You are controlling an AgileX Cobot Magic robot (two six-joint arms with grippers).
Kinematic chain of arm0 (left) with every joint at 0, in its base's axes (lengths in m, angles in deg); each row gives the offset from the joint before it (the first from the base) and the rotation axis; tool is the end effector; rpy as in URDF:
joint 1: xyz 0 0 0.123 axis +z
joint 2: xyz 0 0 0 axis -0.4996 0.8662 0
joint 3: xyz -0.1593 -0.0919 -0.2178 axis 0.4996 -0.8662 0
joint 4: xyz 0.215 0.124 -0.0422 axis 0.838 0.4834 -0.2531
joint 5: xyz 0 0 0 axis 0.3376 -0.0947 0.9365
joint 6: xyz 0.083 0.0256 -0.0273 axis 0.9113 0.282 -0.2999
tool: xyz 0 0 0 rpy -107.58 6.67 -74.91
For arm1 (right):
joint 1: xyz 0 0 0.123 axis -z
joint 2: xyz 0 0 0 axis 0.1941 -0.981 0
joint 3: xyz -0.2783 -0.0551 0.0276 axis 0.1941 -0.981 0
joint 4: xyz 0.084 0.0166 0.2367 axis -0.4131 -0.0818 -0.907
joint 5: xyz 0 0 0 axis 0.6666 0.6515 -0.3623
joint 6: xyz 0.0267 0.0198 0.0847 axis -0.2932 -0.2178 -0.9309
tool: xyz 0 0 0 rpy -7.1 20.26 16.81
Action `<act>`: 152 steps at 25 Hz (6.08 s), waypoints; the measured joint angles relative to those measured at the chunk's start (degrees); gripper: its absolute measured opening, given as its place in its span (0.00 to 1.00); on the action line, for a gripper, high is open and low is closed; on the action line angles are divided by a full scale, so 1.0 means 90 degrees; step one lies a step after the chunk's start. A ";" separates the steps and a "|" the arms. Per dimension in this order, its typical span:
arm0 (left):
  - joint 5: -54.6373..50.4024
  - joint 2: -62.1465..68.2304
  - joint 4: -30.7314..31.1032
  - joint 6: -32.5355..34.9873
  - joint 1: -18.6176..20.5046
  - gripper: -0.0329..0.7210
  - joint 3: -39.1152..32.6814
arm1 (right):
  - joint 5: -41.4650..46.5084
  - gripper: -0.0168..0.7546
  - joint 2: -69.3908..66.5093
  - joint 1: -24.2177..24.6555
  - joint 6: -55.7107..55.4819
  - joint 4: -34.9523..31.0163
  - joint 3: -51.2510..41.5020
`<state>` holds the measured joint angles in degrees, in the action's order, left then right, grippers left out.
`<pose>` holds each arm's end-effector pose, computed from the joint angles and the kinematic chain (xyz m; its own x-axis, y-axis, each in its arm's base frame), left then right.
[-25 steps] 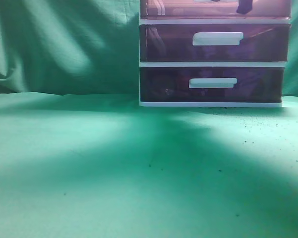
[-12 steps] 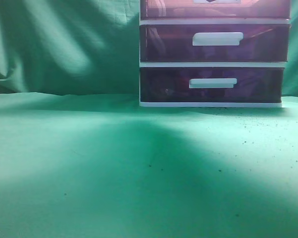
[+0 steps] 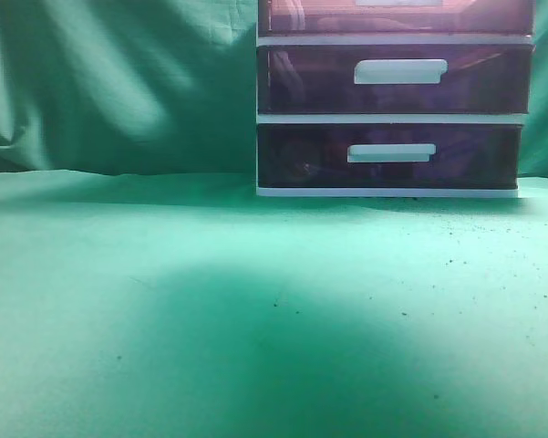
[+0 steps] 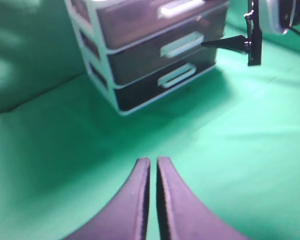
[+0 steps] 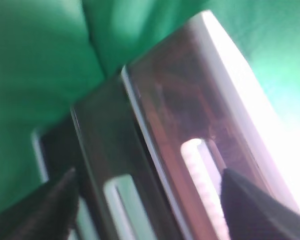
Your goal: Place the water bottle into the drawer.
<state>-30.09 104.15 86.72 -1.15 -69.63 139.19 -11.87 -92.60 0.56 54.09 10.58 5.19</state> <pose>0.1193 -0.0833 0.4290 -0.2550 0.2828 -0.9247 0.5530 0.8271 0.1004 0.3509 0.0989 0.3093 0.3087 -0.7503 -0.5846 -0.4758 0.4104 -0.7779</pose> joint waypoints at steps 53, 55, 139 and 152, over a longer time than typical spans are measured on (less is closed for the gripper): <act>0.1263 -0.4511 -0.0244 -0.0099 0.0000 0.04 -0.4940 | -0.1874 0.02 0.9198 0.0000 -0.9722 0.3488 -0.5819; 0.1263 -0.4511 -0.0244 -0.0099 0.0000 0.04 -0.4940 | -0.1536 0.02 0.9198 0.0000 -0.9731 0.3488 -0.5819; 0.2395 -0.5253 -0.0094 -0.0099 0.3724 0.04 -0.6726 | 0.4871 0.02 1.0103 0.1545 0.0725 -0.7359 -0.7181; 0.2499 -0.5253 -0.0420 -0.0049 0.3821 0.04 -0.7013 | 0.4876 0.02 1.0103 0.1545 0.0725 -0.7359 -0.7181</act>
<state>-7.60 56.87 82.94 -1.60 -35.24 76.08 32.02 -1.68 14.47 60.61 -55.66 -59.44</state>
